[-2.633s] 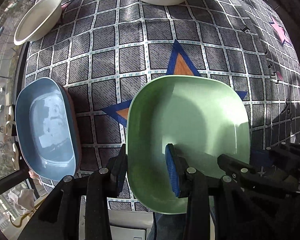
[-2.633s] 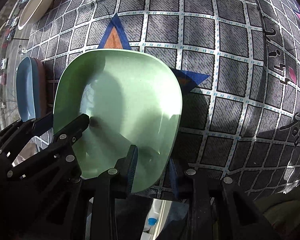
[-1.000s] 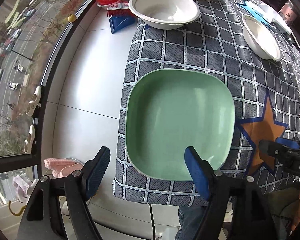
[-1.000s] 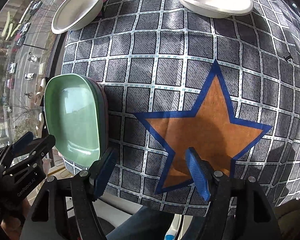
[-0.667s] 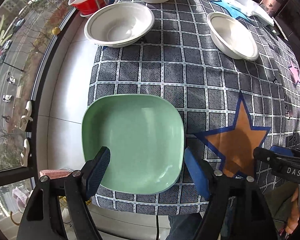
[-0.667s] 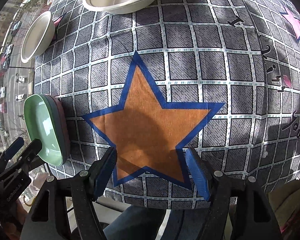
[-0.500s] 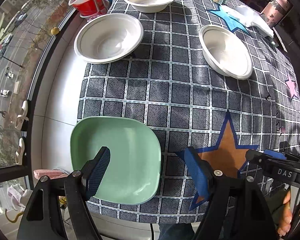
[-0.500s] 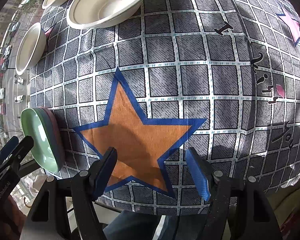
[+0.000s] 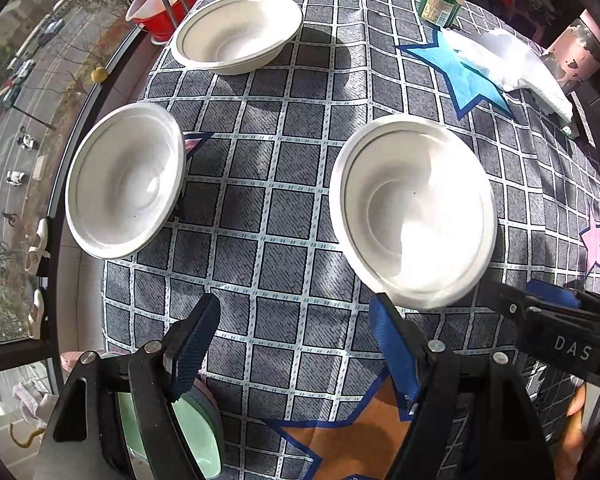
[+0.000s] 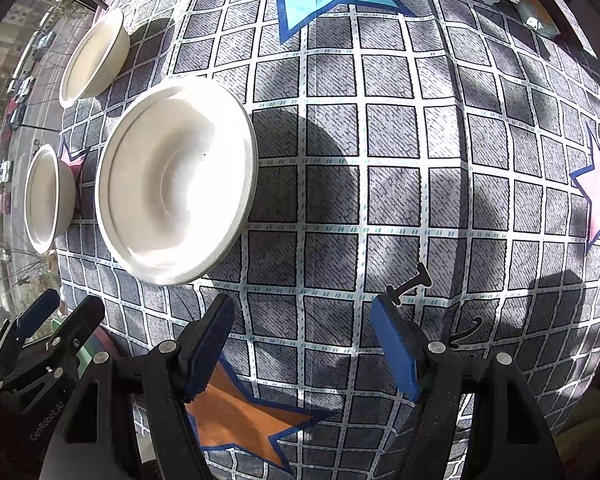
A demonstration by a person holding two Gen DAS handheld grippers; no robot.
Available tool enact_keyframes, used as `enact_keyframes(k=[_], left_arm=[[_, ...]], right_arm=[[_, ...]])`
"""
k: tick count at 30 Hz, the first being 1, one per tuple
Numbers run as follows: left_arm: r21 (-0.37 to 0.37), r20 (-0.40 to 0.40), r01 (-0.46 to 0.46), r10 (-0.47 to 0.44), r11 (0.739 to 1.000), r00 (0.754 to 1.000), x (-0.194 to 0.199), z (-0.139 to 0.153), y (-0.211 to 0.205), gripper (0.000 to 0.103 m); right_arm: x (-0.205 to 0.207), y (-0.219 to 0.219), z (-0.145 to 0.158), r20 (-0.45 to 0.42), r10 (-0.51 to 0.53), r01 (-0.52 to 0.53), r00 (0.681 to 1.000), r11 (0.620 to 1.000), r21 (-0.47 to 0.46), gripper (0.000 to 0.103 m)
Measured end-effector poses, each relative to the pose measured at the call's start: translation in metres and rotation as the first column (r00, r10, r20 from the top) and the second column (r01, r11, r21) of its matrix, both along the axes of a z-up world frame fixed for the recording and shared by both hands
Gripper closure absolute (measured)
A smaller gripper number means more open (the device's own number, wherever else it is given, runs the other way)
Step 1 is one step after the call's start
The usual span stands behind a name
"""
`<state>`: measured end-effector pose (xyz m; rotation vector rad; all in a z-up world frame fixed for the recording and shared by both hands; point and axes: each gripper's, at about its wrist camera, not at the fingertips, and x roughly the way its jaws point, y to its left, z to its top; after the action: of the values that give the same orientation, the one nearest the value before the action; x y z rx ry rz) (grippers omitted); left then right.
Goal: Organize plates and bowls
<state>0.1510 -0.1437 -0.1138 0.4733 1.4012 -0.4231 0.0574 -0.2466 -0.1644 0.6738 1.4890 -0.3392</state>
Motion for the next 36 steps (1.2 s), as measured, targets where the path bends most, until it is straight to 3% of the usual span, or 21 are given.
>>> enact_keyframes(k=[12,14,16,18,19,20,27,36], left_arm=[[0.064,0.021,0.017,-0.019,0.998,1.000,0.051,-0.039,-0.047,0.026],[0.065,-0.007,0.031,-0.030,0.997,1.000,0.053,-0.047,-0.050,0.050],[0.037,-0.068,0.038,-0.035,0.999,0.997,0.054,-0.054,-0.050,0.063],[0.022,-0.080,0.059,-0.057,0.998,0.995,0.049,-0.056,-0.053,0.073],[0.038,-0.063,0.082,-0.079,0.996,0.995,0.044,-0.055,-0.057,0.073],[0.054,-0.045,0.110,-0.107,0.992,0.993,0.039,-0.054,-0.060,0.072],[0.053,-0.075,0.211,-0.207,0.976,0.975,-0.002,-0.055,-0.059,0.073],[0.036,-0.150,0.314,-0.305,0.949,0.940,-0.087,-0.060,-0.035,0.073]], right_arm=[[0.046,-0.033,-0.012,0.012,0.060,-0.060,0.998,0.998,0.023,0.031],[0.046,-0.030,-0.015,0.005,0.066,-0.066,0.998,0.997,0.034,0.037],[0.053,-0.018,-0.023,0.002,0.073,-0.073,0.997,0.996,0.044,0.055],[0.055,-0.015,-0.025,0.023,0.072,-0.074,0.997,0.994,0.080,0.071],[0.057,-0.010,-0.029,0.026,0.064,-0.066,0.998,0.991,0.114,0.080],[0.058,-0.006,-0.032,0.018,0.057,-0.059,0.998,0.990,0.126,0.083],[0.039,0.031,-0.041,-0.015,0.086,-0.084,0.996,0.992,0.093,0.083],[-0.043,0.060,-0.042,-0.078,0.082,-0.074,0.994,0.993,0.092,0.083]])
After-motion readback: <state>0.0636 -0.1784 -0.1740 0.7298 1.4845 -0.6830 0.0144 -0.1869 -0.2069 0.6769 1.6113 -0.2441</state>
